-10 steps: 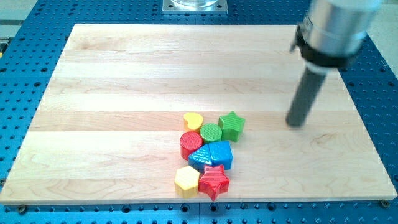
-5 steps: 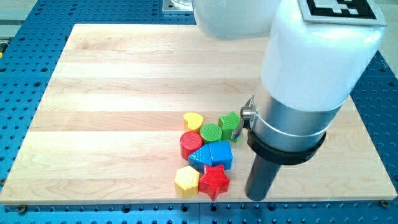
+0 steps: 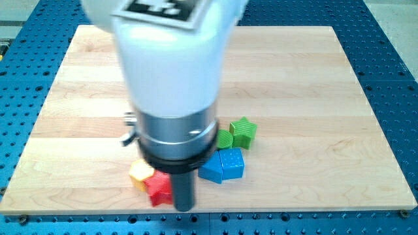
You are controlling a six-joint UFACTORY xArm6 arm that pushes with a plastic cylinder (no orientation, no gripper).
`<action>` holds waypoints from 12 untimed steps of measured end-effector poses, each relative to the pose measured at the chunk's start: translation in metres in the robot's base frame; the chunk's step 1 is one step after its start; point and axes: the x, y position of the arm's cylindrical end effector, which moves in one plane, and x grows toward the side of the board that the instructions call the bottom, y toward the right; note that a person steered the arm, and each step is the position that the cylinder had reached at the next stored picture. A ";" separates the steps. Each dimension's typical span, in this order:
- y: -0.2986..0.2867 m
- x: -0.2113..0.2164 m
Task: Place the red star and the hexagon at the center of the board
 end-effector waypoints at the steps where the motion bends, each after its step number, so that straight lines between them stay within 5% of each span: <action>1: -0.035 -0.001; 4: -0.131 -0.001; 6: -0.134 -0.024; 7: -0.093 -0.090; 9: -0.097 -0.104; 10: -0.154 -0.103; 11: -0.187 -0.058; 12: -0.142 -0.001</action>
